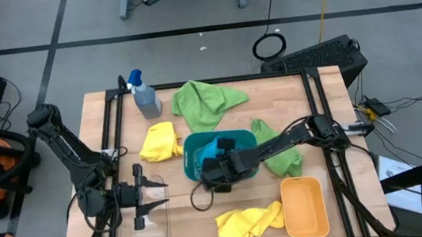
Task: Sort microfiber towel by color & place in baskets
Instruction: Put the blue microfiber towel into the blue bin, then put the top yellow microfiber towel into the orange bin
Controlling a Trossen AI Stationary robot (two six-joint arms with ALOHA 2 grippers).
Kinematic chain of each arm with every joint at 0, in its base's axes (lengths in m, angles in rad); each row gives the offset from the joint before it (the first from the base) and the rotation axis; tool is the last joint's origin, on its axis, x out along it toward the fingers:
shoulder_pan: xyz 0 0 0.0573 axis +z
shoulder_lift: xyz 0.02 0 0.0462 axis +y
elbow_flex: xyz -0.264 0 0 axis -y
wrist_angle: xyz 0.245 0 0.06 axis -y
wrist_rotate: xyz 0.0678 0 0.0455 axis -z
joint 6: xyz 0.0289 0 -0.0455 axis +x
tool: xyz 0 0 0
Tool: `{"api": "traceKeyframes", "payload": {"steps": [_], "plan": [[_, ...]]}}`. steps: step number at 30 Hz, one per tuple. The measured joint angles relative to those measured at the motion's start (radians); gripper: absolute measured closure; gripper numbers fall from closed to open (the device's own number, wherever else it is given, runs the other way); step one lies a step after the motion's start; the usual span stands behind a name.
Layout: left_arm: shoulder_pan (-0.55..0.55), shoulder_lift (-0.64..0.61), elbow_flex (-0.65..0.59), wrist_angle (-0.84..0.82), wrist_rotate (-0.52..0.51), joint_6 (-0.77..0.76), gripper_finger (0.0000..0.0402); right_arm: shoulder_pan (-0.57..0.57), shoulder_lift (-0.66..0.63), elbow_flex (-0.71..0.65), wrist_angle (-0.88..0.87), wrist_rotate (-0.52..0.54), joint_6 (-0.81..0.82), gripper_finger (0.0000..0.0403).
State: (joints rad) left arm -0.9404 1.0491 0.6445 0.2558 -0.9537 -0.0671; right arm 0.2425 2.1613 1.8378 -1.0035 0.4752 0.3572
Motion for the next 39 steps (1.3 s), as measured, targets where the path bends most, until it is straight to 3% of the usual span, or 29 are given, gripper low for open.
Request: {"api": "traceKeyframes", "payload": {"steps": [6, 12, 17, 22, 29, 34, 39], "plan": [[0.063, 0.041, 0.000, -0.048, -0.004, -0.058, 0.0207, -0.056, 0.019, -0.086, 0.225, -0.207, -0.061, 0.0403], [0.098, 0.069, 0.000, -0.084, 0.009, -0.061, 0.0207, -0.036, 0.009, -0.077, 0.196, -0.212, -0.043, 0.0396], [0.100, 0.069, 0.000, -0.096, 0.049, -0.111, 0.0207, 0.002, -0.045, -0.050, 0.097, -0.208, 0.016, 0.0364], [0.087, 0.069, 0.000, -0.122, 0.116, -0.113, 0.0207, 0.056, -0.116, -0.049, -0.031, -0.112, 0.058, 0.0326], [0.079, 0.069, 0.000, -0.135, 0.111, -0.115, 0.0207, 0.135, -0.213, -0.050, -0.167, 0.028, 0.143, 0.0288], [0.079, 0.067, 0.000, -0.241, 0.104, -0.160, 0.0207, 0.218, -0.232, -0.050, -0.178, 0.148, 0.213, 0.0279], [0.083, 0.043, 0.000, -0.392, 0.103, -0.177, 0.0207, 0.297, -0.217, -0.050, -0.151, 0.174, 0.267, 0.0282]]}}
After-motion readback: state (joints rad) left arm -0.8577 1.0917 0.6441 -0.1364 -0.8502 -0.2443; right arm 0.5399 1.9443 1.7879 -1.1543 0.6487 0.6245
